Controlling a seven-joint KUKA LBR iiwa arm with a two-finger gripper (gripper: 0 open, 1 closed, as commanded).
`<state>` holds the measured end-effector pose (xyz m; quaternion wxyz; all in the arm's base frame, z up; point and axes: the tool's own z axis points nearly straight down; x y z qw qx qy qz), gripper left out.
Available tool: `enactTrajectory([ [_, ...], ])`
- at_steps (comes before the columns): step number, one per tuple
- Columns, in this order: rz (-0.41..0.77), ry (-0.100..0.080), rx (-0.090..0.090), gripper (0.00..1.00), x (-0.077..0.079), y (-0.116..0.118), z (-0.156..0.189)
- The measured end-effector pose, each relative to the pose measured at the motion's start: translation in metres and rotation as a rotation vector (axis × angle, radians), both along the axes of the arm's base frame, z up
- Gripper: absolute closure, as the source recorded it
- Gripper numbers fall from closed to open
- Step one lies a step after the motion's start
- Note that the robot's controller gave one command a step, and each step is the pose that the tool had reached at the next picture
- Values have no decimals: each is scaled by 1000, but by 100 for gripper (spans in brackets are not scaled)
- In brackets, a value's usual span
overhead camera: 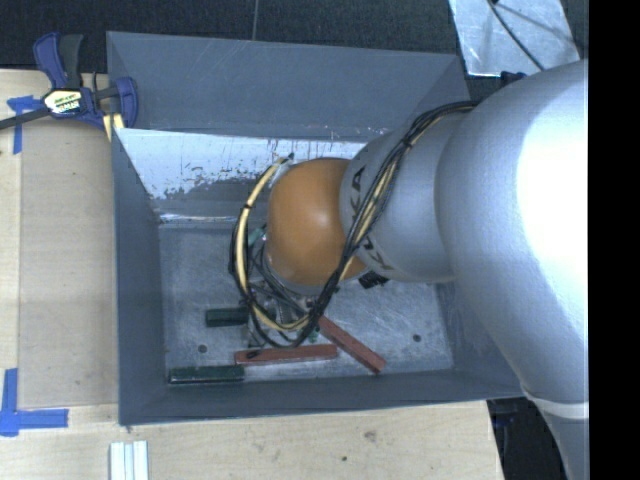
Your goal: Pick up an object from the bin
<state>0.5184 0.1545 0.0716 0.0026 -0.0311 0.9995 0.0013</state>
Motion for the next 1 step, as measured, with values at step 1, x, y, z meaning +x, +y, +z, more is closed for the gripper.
enactTrajectory([
  [1, 31, -2, -2, 100, 31, -15, 162],
])
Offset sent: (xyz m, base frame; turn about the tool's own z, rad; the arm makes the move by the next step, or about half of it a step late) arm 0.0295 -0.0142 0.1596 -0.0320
